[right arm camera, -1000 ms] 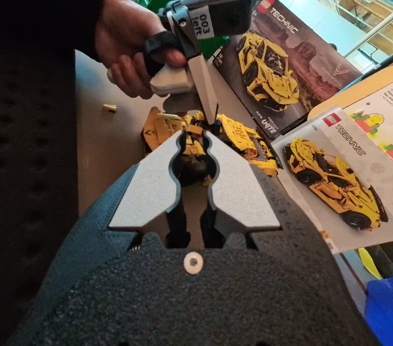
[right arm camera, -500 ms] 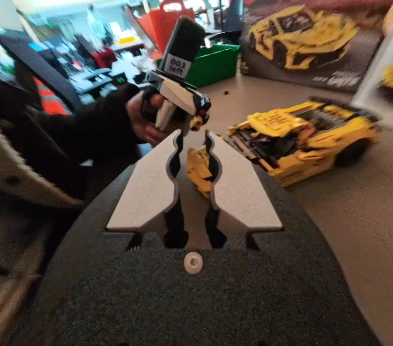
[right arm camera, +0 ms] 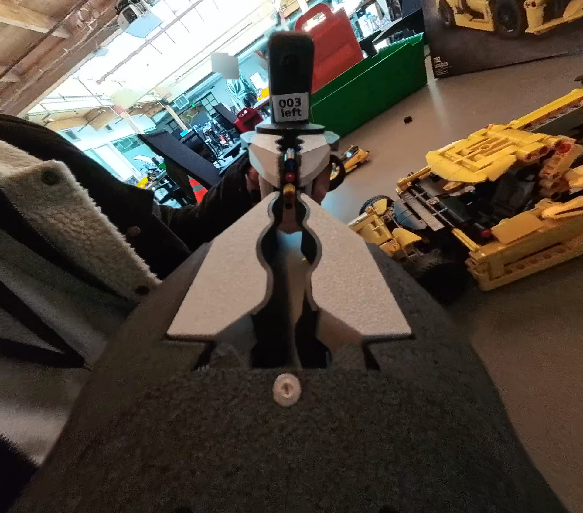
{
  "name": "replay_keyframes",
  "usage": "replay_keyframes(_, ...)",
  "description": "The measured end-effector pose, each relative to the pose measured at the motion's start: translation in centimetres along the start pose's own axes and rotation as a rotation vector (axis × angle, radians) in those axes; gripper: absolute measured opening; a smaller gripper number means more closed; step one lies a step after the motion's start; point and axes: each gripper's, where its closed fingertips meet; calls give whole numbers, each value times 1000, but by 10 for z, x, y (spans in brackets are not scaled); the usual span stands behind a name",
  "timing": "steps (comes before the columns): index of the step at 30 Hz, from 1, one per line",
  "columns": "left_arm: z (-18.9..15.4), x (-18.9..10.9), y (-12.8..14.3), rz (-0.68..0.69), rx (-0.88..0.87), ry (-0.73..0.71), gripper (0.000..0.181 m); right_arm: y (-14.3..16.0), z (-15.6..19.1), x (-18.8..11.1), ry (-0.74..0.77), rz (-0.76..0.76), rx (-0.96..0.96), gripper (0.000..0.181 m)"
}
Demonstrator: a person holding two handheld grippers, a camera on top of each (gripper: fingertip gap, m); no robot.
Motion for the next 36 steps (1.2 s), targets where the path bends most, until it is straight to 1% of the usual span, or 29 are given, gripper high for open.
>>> replay_keyframes(2, -1, -1, 0, 30, 52, -21, 7, -1, 0, -2, -8, -1, -6, 7)
replay_keyframes(3, -2, -3, -2, 22, 62, -25, 7, -4, 0, -5, -18, -16, 5, 7)
replay_keyframes(4, -1, -12, -10, -20, 59, -33, 7, -16, -3, -16, -42, -84, 61, 7)
replay_keyframes(5, 4, -28, -21, -86, 46, -62, 7, -36, -13, -38, -59, -197, 142, 7)
replay_keyframes(6, 10, -47, -31, -139, 33, -95, 7, -48, -26, -59, -49, -270, 175, 6)
replay_keyframes(7, 13, -61, -35, -161, 29, -117, 7, -50, -35, -71, -14, -271, 162, 6)
replay_keyframes(9, 16, -71, -42, -205, 30, -128, 7, -54, -34, -79, -45, -291, 171, 6)
replay_keyframes(10, 14, -68, -43, -217, 18, -104, 7, -53, -35, -77, -58, -289, 197, 6)
replay_keyframes(11, 13, -61, -39, -199, -1, -76, 7, -51, -34, -73, -77, -275, 217, 6)
replay_keyframes(14, 7, -31, -19, -110, -25, -27, 7, -49, -29, -68, -100, -260, 217, 6)
replay_keyframes(16, 1, -17, -17, -109, -27, 5, 7, -47, -26, -66, -116, -241, 224, 6)
replay_keyframes(17, 0, -13, -15, -101, -28, 10, 7, -43, -23, -62, -118, -213, 212, 6)
replay_keyframes(20, -2, -8, -12, -88, -31, 17, 7, -26, -23, -47, -61, -120, 145, 7)
replay_keyframes(22, 0, -7, -11, -81, -32, 2, 7, -24, -21, -44, -72, -111, 146, 7)
replay_keyframes(26, 6, 2, 2, -4, 6, -59, 7, -27, -21, -47, -91, -124, 173, 7)
replay_keyframes(28, 9, 8, 3, -2, 21, -88, 7, -21, -19, -42, -73, -92, 142, 6)
replay_keyframes(30, 12, 15, 11, 48, 39, -117, 7, -16, -17, -36, -59, -67, 103, 7)
replay_keyframes(32, 15, 19, 19, 100, 61, -145, 7, -17, -16, -35, -57, -74, 94, 7)
replay_keyframes(34, 16, 21, 22, 115, 68, -152, 7, -21, -20, -40, -30, -99, 90, 7)
replay_keyframes(36, 20, 25, 27, 141, 73, -176, 7, -32, -30, -52, 12, -152, 83, 7)
Point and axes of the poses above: each gripper's, where its closed fingertips meet, x out along the fingers, y out of its underside, z = x × y across the jaws, and after that the axes turned 10 degrees about y, right-handed
